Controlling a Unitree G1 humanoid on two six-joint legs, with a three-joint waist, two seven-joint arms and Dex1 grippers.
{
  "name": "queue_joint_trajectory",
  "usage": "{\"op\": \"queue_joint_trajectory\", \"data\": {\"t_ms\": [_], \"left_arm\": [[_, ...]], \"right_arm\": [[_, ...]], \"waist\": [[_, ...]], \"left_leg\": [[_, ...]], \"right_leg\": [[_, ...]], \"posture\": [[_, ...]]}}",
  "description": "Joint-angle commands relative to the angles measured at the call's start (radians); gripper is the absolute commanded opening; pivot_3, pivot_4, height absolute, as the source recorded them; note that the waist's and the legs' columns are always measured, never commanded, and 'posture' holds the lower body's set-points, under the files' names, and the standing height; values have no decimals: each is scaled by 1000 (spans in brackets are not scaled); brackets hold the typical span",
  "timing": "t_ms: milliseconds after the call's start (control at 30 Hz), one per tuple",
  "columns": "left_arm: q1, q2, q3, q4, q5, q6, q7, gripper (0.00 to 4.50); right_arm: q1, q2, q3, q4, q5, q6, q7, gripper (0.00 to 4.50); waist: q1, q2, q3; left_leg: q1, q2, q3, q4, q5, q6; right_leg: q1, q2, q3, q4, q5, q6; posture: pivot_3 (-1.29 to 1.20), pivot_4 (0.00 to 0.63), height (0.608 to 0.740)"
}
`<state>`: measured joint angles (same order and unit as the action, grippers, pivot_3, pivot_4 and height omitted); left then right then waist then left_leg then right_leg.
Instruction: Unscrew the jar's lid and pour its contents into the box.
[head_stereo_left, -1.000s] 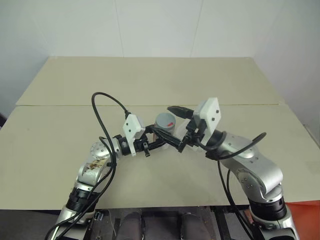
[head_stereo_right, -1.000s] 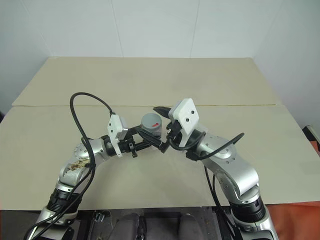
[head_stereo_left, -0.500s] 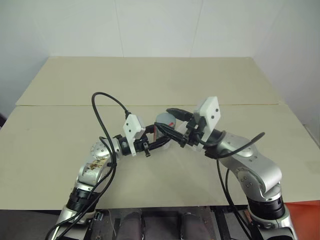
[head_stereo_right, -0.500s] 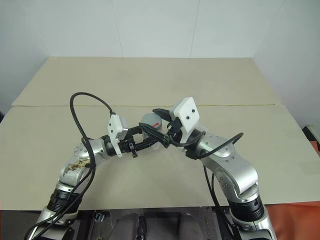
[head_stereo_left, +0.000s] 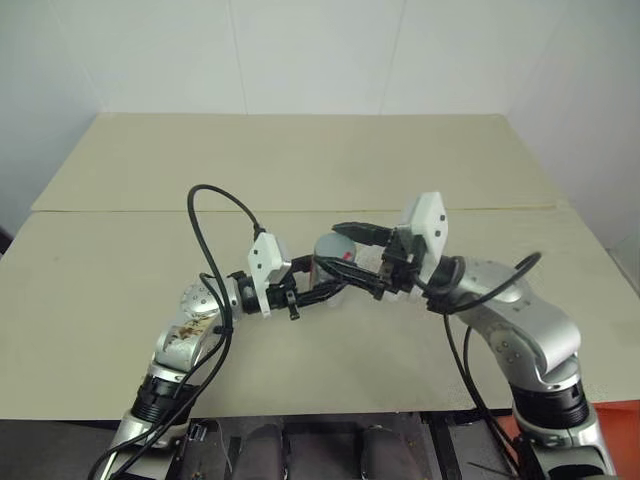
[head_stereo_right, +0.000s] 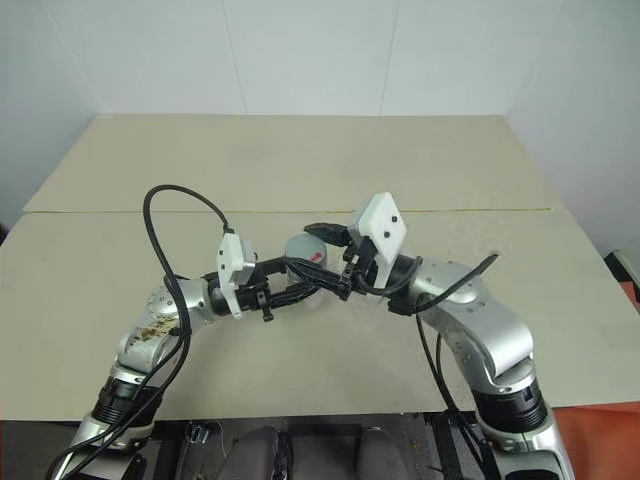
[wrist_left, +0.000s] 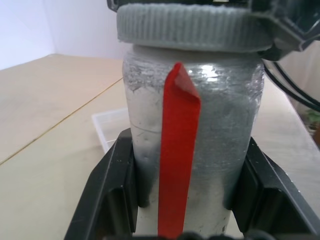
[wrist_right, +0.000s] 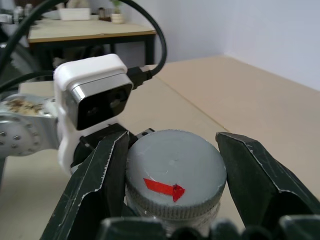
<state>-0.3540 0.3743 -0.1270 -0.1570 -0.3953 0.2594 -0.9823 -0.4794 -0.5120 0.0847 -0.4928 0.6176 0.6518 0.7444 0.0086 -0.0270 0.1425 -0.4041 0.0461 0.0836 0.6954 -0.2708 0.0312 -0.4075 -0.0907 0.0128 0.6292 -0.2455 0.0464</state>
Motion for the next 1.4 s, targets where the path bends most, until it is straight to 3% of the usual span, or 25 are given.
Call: {"op": "queue_joint_trajectory", "data": {"t_ms": [33,200,367,633,667,833,867,1000,1167,1400], "left_arm": [[-32,-3,23,-3,-36,-33,-22,1997],[-31,-6,24,-21,-61,-23,-43,1997],[-30,-8,14,-30,-68,-17,-45,1997],[-29,-4,14,-35,-70,-14,-46,1997],[-29,-4,14,-36,-70,-13,-44,1997],[-26,-7,13,-36,-67,-13,-38,1997],[-25,-8,12,-36,-66,-13,-37,1997],[-23,-13,11,-34,-59,-14,-30,1997],[-18,-15,7,-32,-50,-20,-15,1997],[-13,-25,-4,-27,-36,-26,7,1997]], "right_arm": [[-35,-38,-24,52,63,-56,176,2739],[-106,-66,2,239,52,-161,435,2739],[-178,-54,32,380,30,-235,598,2739],[-239,-31,48,508,-3,-326,734,2739],[-243,-27,43,516,-5,-327,729,2739],[-235,-18,23,512,-8,-326,693,4350],[-226,-14,15,499,-8,-328,673,4473],[-182,-18,-21,439,7,-325,619,4473],[-102,-14,-74,307,-30,-292,406,4473],[11,-23,-102,109,-7,-225,236,4473]], "waist": [[0,0,0],[0,0,0],[-1,0,0],[1,0,0],[1,0,0],[2,0,0],[1,0,0],[3,0,0],[3,0,0],[2,0,0]], "left_leg": [[0,0,0,0,0,0],[0,0,0,0,0,0],[0,0,0,0,0,0],[0,0,0,0,0,0],[0,0,0,0,0,0],[0,0,0,0,0,0],[0,0,0,0,0,0],[0,0,0,0,0,0],[0,0,0,0,0,0],[0,0,0,0,0,0]], "right_leg": [[0,0,0,0,0,0],[0,0,0,0,0,0],[0,1,0,0,0,0],[0,0,0,0,0,0],[0,0,0,0,0,0],[0,0,0,0,0,0],[0,0,0,0,0,0],[0,0,0,0,0,0],[0,0,0,0,0,0],[0,0,0,1,0,0]], "posture": [[0,150,740],[0,150,740],[0,150,740],[0,150,740],[0,150,740],[0,150,740],[0,150,740],[0,150,740],[0,150,740],[0,150,740]]}}
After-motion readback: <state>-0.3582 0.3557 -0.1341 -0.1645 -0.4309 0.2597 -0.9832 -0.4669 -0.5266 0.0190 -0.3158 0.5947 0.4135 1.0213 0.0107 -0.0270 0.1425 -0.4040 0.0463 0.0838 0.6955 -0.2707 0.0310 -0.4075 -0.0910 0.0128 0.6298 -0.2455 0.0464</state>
